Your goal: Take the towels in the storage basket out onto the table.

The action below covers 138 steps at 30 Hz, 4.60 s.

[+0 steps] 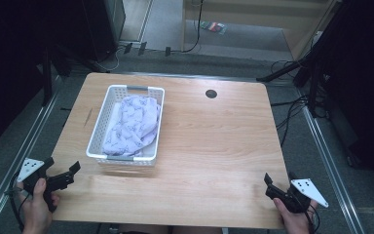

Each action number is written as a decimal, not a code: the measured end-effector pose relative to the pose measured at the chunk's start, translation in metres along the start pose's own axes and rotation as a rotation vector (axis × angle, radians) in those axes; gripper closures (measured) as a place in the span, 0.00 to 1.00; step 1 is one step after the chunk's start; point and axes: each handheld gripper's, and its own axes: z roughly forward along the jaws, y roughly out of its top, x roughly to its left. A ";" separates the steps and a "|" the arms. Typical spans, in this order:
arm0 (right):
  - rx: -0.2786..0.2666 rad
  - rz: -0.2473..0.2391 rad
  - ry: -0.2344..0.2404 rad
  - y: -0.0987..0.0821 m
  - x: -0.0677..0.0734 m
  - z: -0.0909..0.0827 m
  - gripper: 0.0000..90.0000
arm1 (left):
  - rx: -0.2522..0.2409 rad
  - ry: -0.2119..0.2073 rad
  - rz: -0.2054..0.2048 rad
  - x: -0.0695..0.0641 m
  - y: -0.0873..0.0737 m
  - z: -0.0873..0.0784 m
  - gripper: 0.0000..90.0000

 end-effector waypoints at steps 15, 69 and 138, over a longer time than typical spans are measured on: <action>-0.004 -0.016 -0.001 0.000 0.002 0.001 0.15 | -0.018 -0.015 0.015 -0.008 0.017 -0.011 0.00; -0.042 -0.018 -0.038 -0.003 0.006 -0.005 0.15 | 0.295 -0.108 0.240 -0.120 0.172 0.077 0.00; -0.055 -0.020 -0.027 -0.003 0.006 -0.006 0.15 | 0.801 -0.033 0.235 -0.157 0.120 0.201 0.00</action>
